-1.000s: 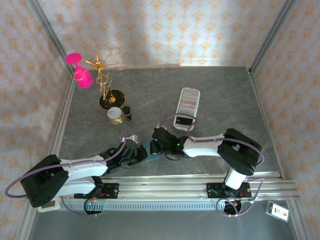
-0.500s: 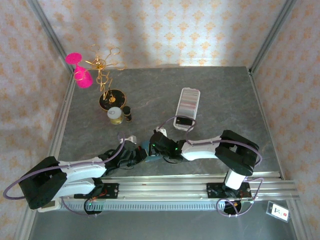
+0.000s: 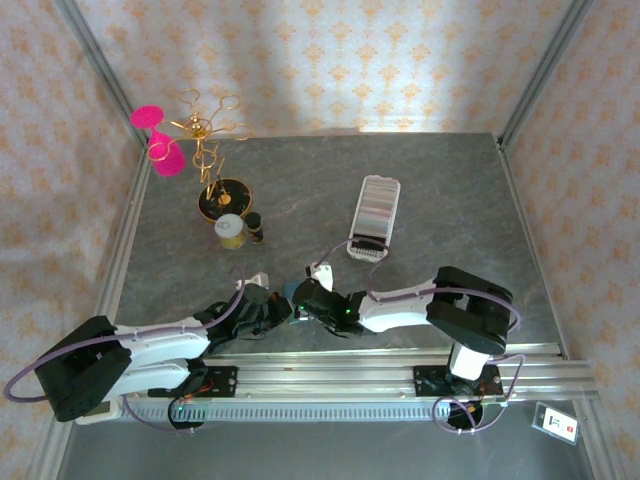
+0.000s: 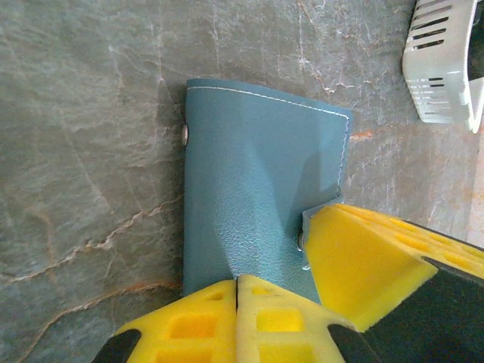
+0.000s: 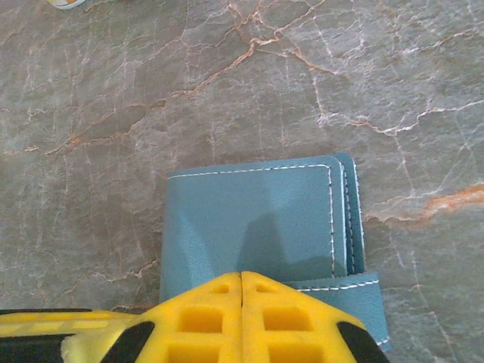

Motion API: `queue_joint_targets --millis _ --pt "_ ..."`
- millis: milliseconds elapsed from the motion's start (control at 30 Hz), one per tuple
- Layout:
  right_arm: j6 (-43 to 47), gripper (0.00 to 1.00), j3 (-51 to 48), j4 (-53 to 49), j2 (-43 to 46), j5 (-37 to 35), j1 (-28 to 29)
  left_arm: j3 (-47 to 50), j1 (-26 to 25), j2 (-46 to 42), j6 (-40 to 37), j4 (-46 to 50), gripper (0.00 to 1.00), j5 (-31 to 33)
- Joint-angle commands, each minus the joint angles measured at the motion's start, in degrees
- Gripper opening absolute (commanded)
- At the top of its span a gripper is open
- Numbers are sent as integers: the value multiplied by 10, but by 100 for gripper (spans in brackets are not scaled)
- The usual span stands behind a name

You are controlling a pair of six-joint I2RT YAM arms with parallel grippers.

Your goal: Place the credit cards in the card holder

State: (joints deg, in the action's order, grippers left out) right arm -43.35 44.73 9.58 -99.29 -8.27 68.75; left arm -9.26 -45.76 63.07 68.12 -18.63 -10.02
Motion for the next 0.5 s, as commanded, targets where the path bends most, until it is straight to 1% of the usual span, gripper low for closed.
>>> queue_joint_targets --millis 0,67,233,267,333,367,400,433,467 --pt "-25 0 -45 -212 -70 56 23 4 5 -25 2 32 0 35" --pt "-34 0 -38 -220 -59 43 26 -11 4 -54 -11 89 0 65" --pt "-84 0 -42 -155 5 44 27 -55 6 -143 -35 246 0 165" --pt "-95 0 -36 -146 15 36 27 -63 6 -159 -39 273 3 185" --pt "-107 0 -21 -139 32 15 26 -79 6 -187 -49 316 13 229" --pt "-109 2 -13 -137 44 0 27 -88 6 -200 -55 335 21 251" --pt "-107 9 -6 -134 57 -13 28 -96 7 -209 -61 350 30 271" --pt "-101 18 2 -128 69 -25 27 -104 7 -219 -73 361 35 290" --pt "-95 28 12 -130 82 -39 27 -112 8 -228 -104 361 41 300"
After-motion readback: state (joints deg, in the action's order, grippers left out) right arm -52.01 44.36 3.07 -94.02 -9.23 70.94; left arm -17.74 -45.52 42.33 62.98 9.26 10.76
